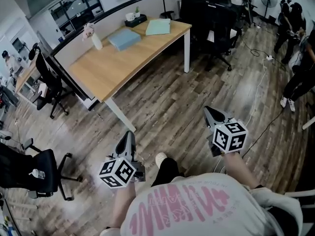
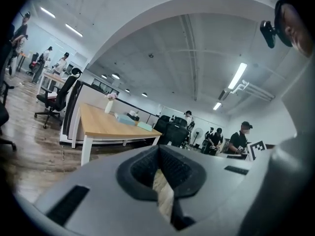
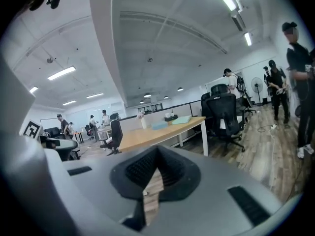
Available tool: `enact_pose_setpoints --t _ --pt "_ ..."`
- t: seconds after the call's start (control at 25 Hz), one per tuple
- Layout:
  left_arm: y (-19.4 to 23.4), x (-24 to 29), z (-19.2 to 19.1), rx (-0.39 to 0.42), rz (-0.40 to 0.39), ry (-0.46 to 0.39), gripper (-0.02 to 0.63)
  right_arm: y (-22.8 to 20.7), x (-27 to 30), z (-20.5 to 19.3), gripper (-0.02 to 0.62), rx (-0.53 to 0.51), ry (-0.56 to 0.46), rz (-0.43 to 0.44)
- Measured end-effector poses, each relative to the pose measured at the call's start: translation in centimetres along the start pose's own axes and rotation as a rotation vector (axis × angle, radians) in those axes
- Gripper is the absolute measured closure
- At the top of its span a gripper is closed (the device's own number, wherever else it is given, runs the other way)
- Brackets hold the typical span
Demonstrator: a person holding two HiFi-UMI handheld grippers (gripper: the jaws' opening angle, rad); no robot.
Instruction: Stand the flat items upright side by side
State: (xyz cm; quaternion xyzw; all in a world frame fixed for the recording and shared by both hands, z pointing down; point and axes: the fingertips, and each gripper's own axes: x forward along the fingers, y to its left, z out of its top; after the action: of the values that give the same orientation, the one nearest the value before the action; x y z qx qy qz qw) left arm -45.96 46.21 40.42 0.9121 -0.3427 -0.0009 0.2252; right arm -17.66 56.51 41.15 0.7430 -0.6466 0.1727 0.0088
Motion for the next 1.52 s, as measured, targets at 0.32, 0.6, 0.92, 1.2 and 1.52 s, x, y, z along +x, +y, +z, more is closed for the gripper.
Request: enact_pose_setpoints --t 0.32,0.6,0.92,1.2,1.52 --pt "5.6 8.2 2.5 -0.024 -0.008 0.023 0.603 -0.5 8.8 0.8 0.597 0.048 0.033 -0.011" --pt "10.8 16.0 7.9 -0.02 -0.031 0.002 0.604 0.6 18.7 4.1 0.597 0.067 0.044 -0.012" --pt "14.7 21.0 12.2 -0.012 -0.082 -0.032 0.603 2.9 25.9 7.4 0.597 0.012 0.007 -0.006" --pt "17.0 23.6 9.2 -0.06 -0.05 0.059 0.604 2.9 29.4 3.8 0.597 0.034 0.119 -0.009" --pt "19.9 28.8 8.2 -0.111 0.021 0.087 0.603 -1.2 36.2 2.1 0.597 0.159 0.19 -0.005"
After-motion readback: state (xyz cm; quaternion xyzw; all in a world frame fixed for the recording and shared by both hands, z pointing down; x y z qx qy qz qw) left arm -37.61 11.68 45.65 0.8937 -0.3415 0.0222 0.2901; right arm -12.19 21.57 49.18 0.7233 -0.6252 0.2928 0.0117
